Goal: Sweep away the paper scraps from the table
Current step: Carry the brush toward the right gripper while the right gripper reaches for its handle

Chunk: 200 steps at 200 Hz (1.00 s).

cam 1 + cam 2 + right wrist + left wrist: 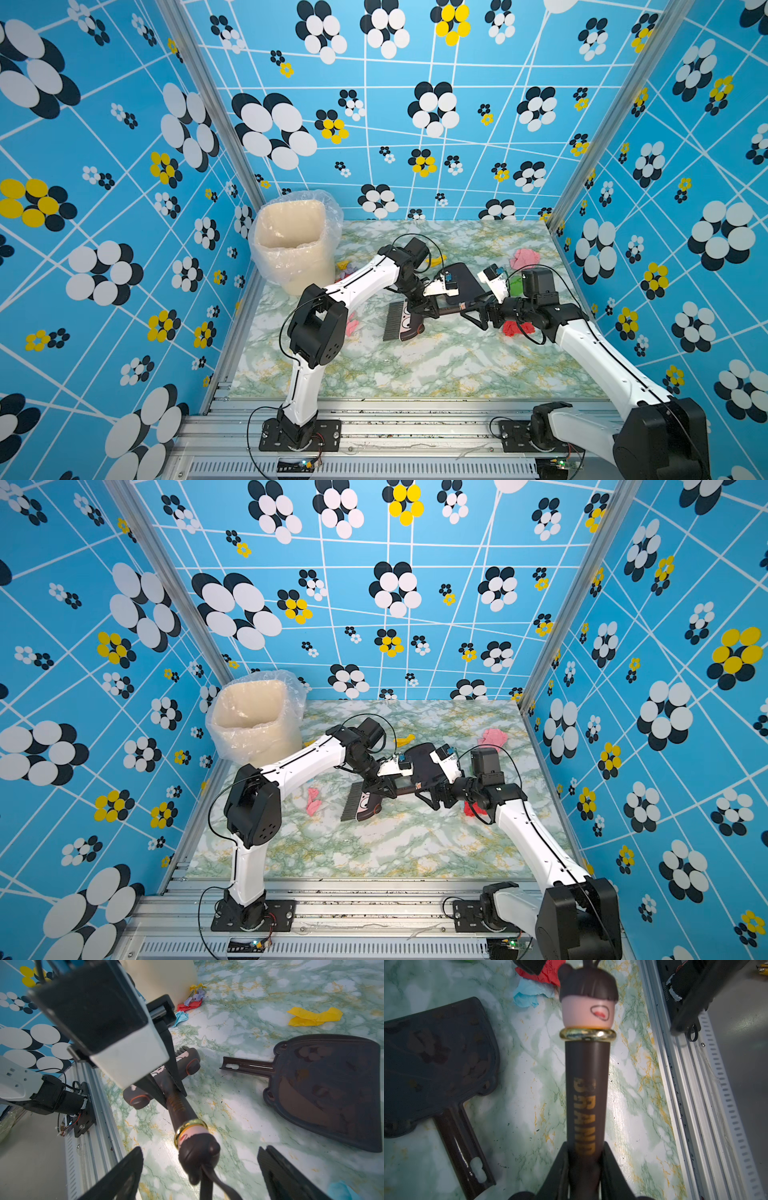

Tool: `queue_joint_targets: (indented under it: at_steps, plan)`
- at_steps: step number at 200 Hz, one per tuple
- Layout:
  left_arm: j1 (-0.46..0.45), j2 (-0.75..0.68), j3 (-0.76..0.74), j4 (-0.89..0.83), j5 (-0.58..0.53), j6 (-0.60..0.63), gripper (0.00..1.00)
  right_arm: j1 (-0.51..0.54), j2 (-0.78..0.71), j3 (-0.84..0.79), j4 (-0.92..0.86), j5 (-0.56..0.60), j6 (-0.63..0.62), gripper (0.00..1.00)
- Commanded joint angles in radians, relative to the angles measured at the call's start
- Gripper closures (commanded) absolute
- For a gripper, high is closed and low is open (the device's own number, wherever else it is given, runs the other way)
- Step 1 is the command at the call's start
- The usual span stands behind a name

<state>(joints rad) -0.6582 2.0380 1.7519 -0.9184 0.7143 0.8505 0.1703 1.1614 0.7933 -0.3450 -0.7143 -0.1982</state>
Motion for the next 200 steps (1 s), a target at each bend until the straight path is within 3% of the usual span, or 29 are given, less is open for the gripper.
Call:
queue_joint_targets:
  at_steps: [1, 133, 200]
  plan:
    - [0.013, -0.053, 0.032, -0.028, 0.089, 0.014, 1.0, 0.009, -0.032, -0.003, -0.013, -0.035, 0.003, 0.08]
    - [0.02, -0.084, 0.035, -0.031, 0.224, 0.008, 1.0, 0.012, -0.03, -0.017, 0.087, -0.211, 0.108, 0.12]
    - [0.026, -0.071, 0.035, -0.041, 0.25, 0.017, 1.0, 0.014, 0.007, 0.047, 0.045, -0.282, 0.131, 0.11]
